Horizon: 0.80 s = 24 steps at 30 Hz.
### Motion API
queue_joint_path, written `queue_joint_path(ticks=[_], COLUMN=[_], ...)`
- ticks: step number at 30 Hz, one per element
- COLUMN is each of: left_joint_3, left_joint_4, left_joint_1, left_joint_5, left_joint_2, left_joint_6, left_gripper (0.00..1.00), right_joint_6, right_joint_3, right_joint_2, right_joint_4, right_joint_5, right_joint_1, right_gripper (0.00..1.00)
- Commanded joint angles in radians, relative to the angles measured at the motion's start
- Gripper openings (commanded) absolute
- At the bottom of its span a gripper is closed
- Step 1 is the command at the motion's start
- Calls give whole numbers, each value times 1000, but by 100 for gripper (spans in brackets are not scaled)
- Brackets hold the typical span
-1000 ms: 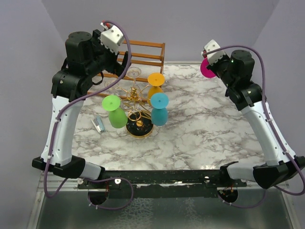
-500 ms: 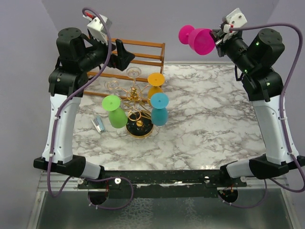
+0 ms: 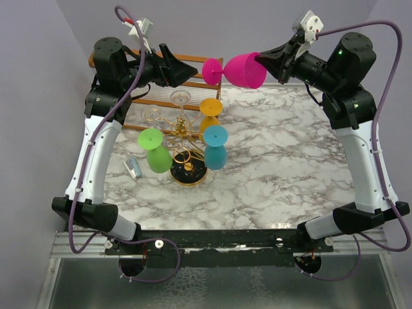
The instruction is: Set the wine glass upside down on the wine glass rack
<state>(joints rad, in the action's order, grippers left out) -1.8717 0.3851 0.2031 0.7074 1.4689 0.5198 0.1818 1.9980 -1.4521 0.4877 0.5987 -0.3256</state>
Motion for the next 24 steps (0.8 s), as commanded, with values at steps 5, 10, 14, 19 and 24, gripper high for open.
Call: queue_joint_path(ticks=[5, 10, 14, 19, 24], left_joint_3=[34, 34, 45, 52, 61], left_joint_4=[-104, -90, -80, -69, -62], left_joint_1=[16, 38, 58, 77, 83], left_joint_5=[82, 86, 87, 94, 88], left_joint_2=[37, 60, 68, 74, 75], left_joint_6=[167, 173, 175, 183, 187], left_gripper=[77, 63, 45, 33, 27], right_joint_6=[-76, -73, -70, -61, -61], right_joint_3=[6, -4, -7, -11, -25], right_joint_2=[-6, -7, -5, -7, -3], right_joint_4=[-24, -29, -30, -32, -36], right_joint_5=[147, 150, 140, 124, 124], right_joint_1=[-1, -1, -1, -1, -1], right_gripper=[1, 1, 1, 1, 1])
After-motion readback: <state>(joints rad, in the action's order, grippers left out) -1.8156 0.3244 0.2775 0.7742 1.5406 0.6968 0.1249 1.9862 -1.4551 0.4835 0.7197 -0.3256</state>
